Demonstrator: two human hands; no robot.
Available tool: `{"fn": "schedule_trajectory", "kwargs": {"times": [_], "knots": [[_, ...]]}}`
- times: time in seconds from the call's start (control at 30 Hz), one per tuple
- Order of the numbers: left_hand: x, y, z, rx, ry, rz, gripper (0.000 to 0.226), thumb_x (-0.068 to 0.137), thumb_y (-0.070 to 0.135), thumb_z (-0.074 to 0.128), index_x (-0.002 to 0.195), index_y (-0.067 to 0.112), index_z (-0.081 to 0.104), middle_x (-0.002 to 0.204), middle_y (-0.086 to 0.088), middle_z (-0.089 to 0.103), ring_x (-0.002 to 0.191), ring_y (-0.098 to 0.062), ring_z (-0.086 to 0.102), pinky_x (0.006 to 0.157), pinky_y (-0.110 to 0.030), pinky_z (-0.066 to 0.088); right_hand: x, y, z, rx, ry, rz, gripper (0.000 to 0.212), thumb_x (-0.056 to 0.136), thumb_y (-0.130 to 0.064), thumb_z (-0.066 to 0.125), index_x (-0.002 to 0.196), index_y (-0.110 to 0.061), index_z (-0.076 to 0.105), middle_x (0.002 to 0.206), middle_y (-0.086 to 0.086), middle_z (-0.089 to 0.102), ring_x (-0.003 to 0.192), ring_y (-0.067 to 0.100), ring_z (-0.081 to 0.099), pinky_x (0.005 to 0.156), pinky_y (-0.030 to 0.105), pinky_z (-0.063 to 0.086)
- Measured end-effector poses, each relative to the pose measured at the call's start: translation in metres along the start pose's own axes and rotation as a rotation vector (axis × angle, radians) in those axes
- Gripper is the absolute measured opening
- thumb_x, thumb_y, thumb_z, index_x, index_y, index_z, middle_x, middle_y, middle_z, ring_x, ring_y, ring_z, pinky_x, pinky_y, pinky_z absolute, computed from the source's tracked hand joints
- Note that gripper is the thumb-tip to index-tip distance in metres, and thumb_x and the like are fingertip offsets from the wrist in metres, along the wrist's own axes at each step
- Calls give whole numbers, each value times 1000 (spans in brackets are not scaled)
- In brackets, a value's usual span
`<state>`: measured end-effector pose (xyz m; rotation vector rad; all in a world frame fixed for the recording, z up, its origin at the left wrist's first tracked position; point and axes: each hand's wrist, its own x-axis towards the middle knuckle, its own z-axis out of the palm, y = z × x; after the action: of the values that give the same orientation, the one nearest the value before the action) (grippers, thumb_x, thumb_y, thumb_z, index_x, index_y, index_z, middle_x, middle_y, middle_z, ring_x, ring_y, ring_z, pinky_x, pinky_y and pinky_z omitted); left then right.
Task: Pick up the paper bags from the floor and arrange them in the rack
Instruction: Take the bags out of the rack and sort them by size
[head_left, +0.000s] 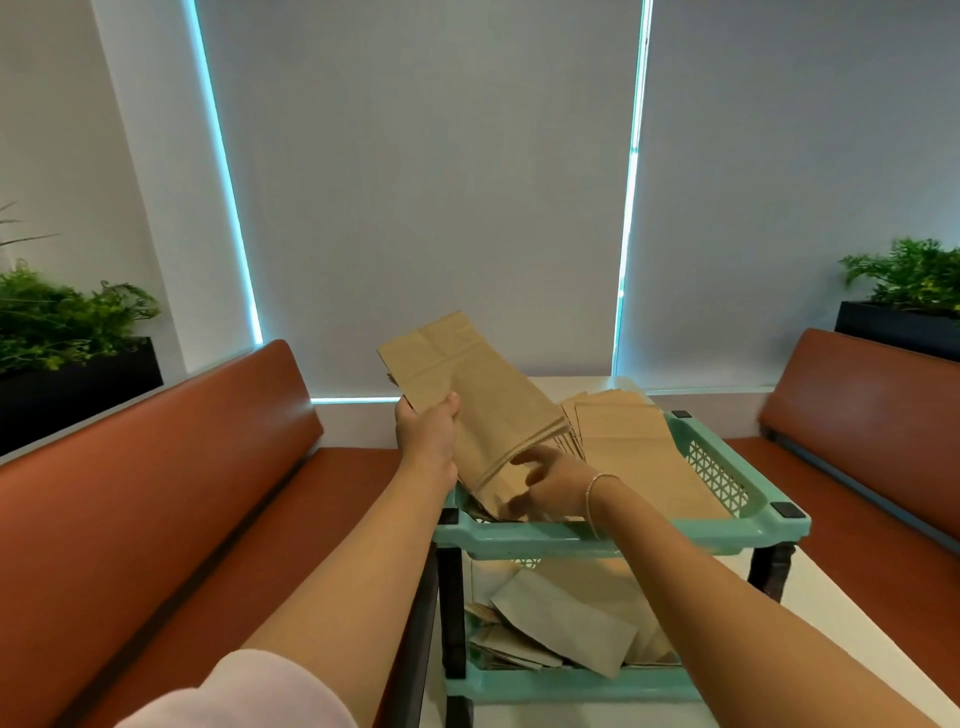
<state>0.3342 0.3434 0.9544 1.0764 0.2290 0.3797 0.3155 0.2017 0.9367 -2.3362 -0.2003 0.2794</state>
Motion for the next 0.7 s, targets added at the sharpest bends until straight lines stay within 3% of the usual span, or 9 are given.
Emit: {"fn": "schedule_trajectory", "kwargs": {"times": [0.13, 0.4, 0.53, 0.6, 0.7], "knots": [[4, 4, 0, 5, 10, 6, 36, 91, 7, 58, 124, 15, 48, 117, -7, 59, 102, -24, 59, 92, -45, 50, 9, -13, 12, -208, -42, -51, 67, 82, -21, 63, 141, -27, 33, 136, 5, 46, 122, 23, 45, 100, 34, 39], [15, 22, -14, 27, 23, 29, 33, 90, 8, 60, 120, 15, 49, 111, -7, 62, 97, -24, 61, 86, -43, 52, 25, -23, 29, -357, 18, -50, 58, 82, -31, 67, 134, -24, 42, 126, 5, 53, 114, 23, 51, 99, 34, 44], [18, 29, -22, 35, 16, 26, 28, 89, 8, 61, 112, 19, 49, 108, -6, 62, 100, -26, 61, 90, -47, 51, 21, -24, 26, -220, 195, -88, 24, 91, -20, 54, 114, -15, 59, 104, 6, 64, 97, 20, 61, 86, 28, 51], [20, 32, -26, 21, 21, 32, 28, 89, 6, 60, 112, 18, 49, 107, -5, 62, 98, -25, 61, 88, -46, 51, 20, -23, 17, -66, 298, -91, 17, 92, -14, 49, 105, -12, 59, 91, 4, 61, 87, 19, 59, 76, 26, 51], [21, 32, -31, 18, 42, 45, 30, 88, 5, 61, 113, 16, 50, 108, -6, 63, 97, -26, 62, 88, -46, 52, 19, -19, -6, 301, 461, -9, 15, 87, -4, 48, 91, -16, 56, 96, 8, 64, 90, 26, 61, 79, 41, 56]]}}
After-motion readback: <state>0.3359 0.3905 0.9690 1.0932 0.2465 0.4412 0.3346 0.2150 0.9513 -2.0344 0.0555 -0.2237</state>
